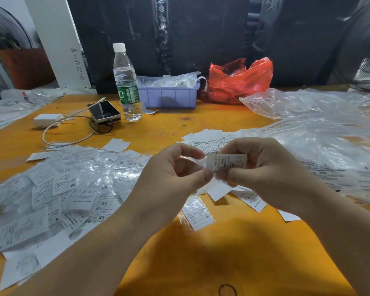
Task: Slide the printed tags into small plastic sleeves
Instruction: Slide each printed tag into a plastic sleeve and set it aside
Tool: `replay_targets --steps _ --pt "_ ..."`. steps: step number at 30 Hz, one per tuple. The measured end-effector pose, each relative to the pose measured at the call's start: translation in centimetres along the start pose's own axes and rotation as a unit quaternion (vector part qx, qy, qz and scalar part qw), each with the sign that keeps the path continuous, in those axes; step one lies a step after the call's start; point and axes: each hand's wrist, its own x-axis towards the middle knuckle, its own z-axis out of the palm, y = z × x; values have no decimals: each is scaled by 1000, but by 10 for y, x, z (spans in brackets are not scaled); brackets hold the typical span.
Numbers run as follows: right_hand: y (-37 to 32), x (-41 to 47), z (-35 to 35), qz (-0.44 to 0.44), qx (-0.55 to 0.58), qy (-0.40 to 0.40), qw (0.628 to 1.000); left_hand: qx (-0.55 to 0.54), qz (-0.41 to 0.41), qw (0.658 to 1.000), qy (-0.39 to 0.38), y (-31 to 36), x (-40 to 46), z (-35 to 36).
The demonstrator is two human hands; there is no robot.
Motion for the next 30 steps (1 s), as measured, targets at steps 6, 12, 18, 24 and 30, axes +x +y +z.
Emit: replay_targets --steps 6,12,18,24,30 --pt "-3 0 -4 9 -18 -38 999 -2 6 1000 16 1 0 0" --pt "-3 -1 -1 27 -36 -60 997 22 32 999 7 0 -1 0" --pt "-1 -1 -2 49 -49 -66 995 16 38 999 8 2 -1 -1" --pt "-1 0 -1 56 -9 -64 996 21 43 999 7 3 -2 -2" --pt "-2 2 -9 8 13 13 1000 -4 33 999 19 4 -1 -2"
